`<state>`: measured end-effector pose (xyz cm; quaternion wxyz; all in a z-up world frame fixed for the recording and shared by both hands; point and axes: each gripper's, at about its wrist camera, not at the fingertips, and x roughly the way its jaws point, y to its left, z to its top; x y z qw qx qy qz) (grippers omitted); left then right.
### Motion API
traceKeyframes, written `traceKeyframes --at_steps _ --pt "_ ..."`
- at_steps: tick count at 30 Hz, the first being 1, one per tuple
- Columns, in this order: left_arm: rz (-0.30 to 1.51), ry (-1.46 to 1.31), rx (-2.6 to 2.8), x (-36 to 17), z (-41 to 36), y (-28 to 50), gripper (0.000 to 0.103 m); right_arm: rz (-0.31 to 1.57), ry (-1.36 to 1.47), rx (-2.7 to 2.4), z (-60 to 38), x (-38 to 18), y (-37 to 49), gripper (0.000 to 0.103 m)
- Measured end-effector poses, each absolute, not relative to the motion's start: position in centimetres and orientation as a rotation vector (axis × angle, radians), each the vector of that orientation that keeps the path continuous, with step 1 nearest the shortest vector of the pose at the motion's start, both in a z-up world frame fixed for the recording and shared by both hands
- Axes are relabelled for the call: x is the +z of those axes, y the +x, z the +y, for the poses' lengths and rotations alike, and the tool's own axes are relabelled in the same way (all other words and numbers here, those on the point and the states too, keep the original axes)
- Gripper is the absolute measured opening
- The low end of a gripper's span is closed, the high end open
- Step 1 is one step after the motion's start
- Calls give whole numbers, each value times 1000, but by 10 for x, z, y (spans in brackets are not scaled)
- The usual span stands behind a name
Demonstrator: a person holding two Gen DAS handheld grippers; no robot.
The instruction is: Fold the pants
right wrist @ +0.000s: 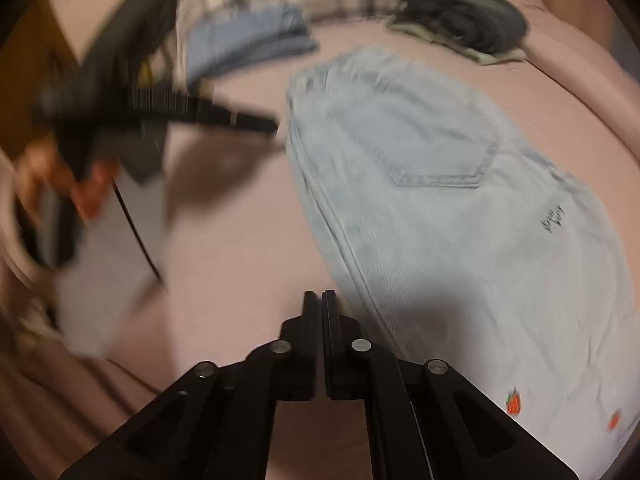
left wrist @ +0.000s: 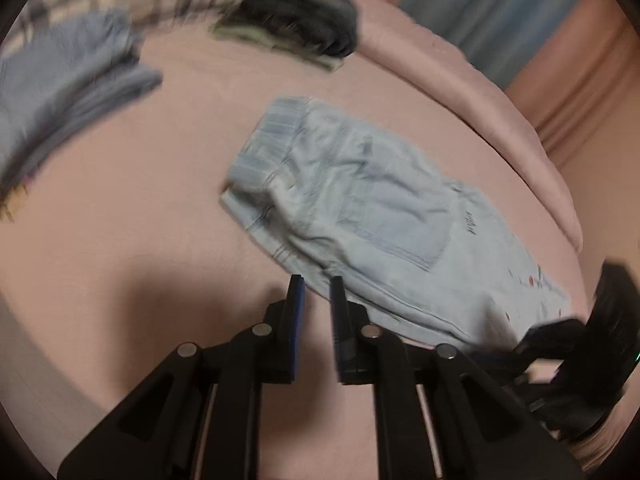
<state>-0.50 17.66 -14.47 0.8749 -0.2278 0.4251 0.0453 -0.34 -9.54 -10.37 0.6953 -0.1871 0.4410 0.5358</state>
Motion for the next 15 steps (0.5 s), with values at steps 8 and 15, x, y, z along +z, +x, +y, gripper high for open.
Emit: traceKeyframes --at_steps 8,15 --pt "877 -234 -208 -134 74 43 29 1004 -328 818 -169 -116 35 3" --pt "1025 -41 -294 -175 29 44 29 1135 -161 896 -207 -131 6 3"
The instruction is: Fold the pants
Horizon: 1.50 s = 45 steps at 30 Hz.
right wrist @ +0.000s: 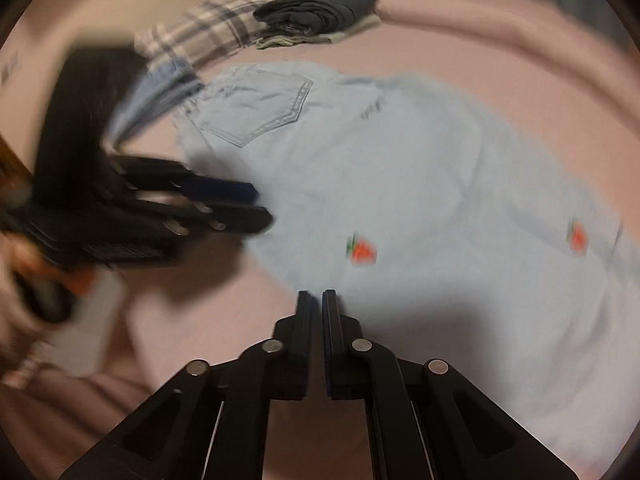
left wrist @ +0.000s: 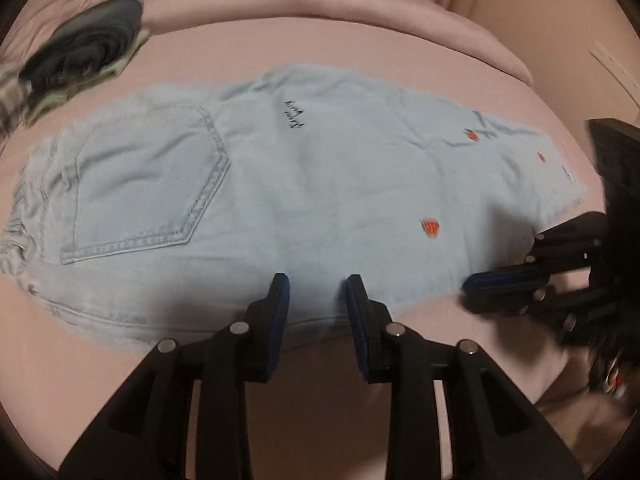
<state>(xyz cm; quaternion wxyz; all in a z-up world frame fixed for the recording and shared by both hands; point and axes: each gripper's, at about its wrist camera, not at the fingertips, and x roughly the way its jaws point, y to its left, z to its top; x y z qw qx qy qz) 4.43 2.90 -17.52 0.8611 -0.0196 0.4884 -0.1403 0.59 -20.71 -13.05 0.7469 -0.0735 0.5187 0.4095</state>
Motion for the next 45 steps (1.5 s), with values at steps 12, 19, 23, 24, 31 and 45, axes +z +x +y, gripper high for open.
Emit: traceKeyframes --at_steps 12,19,23,24,31,45 --pt "948 -80 -513 -127 -43 115 42 957 156 555 -350 -92 85 30" --pt "1050 -5 -400 -175 -95 195 42 1031 131 404 -353 -121 164 0" --pt "1019 -50 -363 -173 -91 208 42 997 168 377 -361 -116 178 0" --pt "1020 -54 -356 -173 -88 209 42 982 192 360 -368 -112 175 0" --pt "986 -33 -415 -154 -90 172 49 834 467 238 -495 -87 81 27" --pt "1095 -276 -727 -161 -165 89 62 908 967 179 -558 -146 -8 43"
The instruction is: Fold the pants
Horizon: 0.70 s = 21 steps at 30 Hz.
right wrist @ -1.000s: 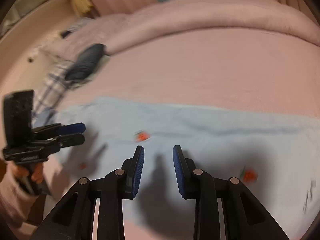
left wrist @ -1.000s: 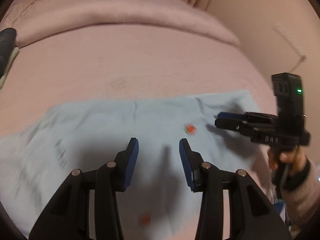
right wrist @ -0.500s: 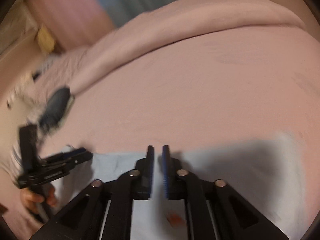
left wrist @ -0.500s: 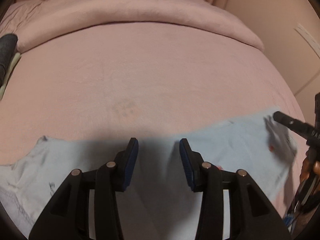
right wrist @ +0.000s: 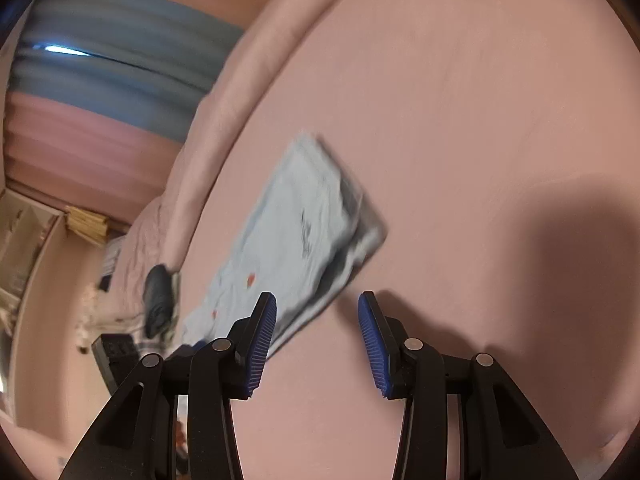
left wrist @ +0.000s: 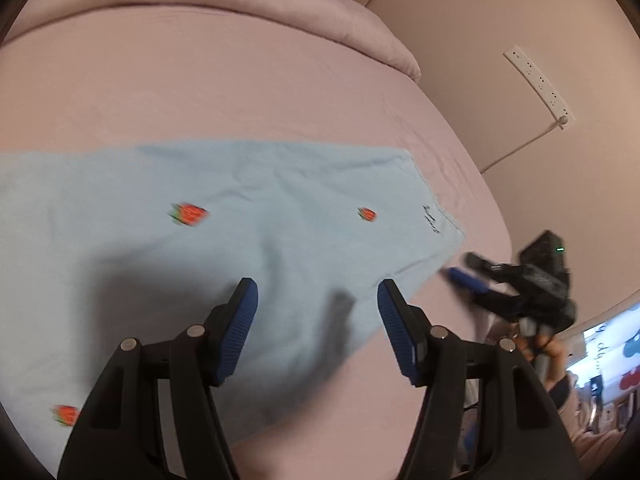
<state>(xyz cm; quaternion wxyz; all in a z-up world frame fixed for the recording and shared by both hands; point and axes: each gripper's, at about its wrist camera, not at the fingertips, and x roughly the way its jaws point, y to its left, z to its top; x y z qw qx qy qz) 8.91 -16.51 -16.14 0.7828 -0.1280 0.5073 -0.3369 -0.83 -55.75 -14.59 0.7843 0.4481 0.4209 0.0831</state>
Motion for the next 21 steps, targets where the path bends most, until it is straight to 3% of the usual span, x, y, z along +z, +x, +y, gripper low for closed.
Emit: traceKeyframes --at_steps 6,8,11,16,21 --pt "1141 -307 -690 -179 -184 109 62 773 948 116 -551 -146 18 39" --pt "1142 -275 -675 -176 -188 109 62 770 899 94 -556 -142 22 18" --pt "1144 -235 -665 -173 -191 105 62 732 907 120 -562 -132 16 9" --pt "1135 -229 -669 -158 -209 120 62 666 837 124 -560 -107 5 8" --pt "1092 -221 -725 -137 -246 137 64 701 835 87 -560 -125 13 8"
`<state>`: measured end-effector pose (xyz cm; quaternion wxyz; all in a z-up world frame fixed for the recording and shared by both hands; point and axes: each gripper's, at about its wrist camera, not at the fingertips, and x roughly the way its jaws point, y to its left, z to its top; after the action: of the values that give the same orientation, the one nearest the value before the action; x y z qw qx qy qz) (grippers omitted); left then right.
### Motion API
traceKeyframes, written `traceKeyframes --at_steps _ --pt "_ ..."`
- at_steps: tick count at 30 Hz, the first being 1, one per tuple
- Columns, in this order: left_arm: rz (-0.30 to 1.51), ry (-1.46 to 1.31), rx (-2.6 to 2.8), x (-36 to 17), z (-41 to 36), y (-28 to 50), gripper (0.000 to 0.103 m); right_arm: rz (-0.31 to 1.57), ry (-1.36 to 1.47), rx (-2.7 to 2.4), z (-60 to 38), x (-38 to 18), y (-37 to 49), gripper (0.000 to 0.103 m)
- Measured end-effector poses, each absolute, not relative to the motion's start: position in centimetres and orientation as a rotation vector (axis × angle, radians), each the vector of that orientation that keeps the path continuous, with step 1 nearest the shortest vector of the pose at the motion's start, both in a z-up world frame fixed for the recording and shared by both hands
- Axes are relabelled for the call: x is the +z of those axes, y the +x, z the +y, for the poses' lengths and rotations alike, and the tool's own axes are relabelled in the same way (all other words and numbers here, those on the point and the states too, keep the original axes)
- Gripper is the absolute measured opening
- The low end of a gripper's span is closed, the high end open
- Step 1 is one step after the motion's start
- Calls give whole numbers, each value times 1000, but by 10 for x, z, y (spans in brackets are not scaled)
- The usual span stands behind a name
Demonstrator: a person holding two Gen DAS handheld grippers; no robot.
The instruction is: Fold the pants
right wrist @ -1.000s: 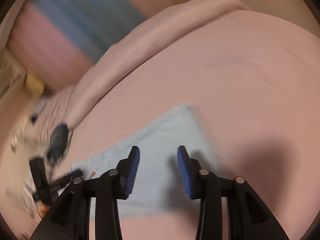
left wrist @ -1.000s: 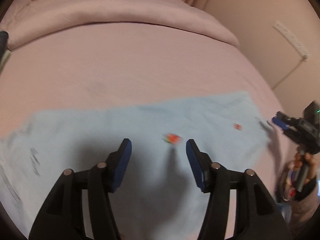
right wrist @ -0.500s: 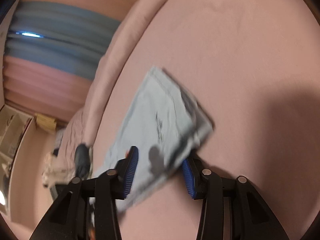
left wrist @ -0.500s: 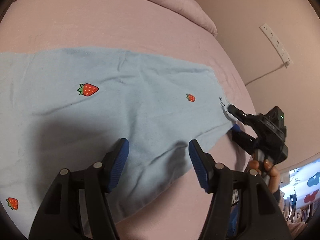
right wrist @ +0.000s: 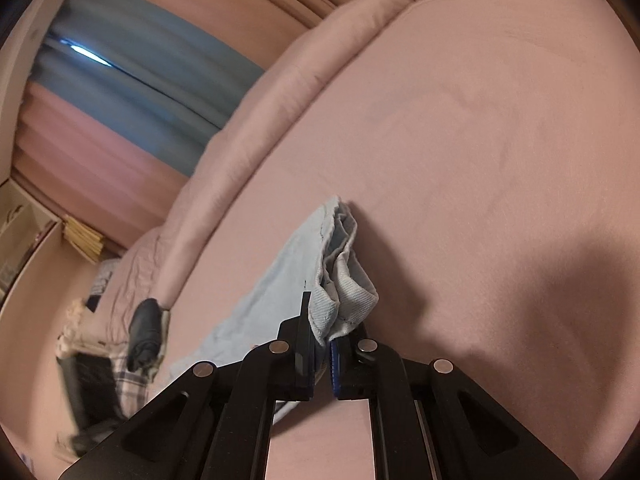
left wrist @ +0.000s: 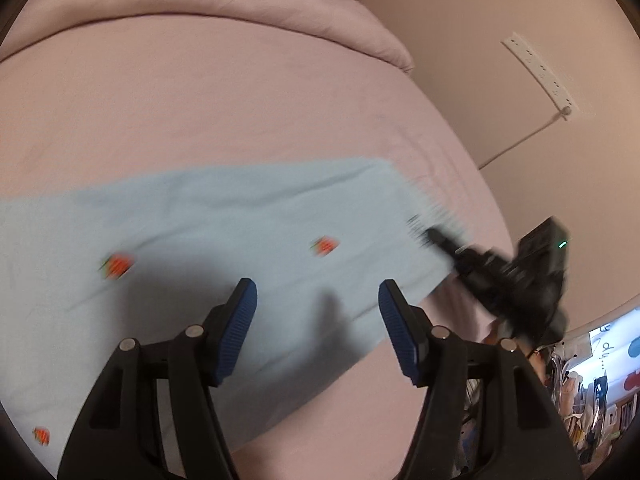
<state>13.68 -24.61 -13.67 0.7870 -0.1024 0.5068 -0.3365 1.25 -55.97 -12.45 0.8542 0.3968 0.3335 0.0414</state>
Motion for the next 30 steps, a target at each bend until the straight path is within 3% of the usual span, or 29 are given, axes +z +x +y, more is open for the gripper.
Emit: traceKeyframes --at_steps 8,12,24,30 --pt "1157 -298 -667 -150 -300 163 64 642 971 164 -576 -151 4 8" --pt "1217 -246 -603 -168 -304 159 63 637 992 203 -576 -150 8 8" --pt "1150 -232 -559 -139 -306 159 64 601 1024 284 -582 -151 11 8" --pt "1216 -219 -517 -160 -304 164 64 593 1032 300 -580 -151 13 8"
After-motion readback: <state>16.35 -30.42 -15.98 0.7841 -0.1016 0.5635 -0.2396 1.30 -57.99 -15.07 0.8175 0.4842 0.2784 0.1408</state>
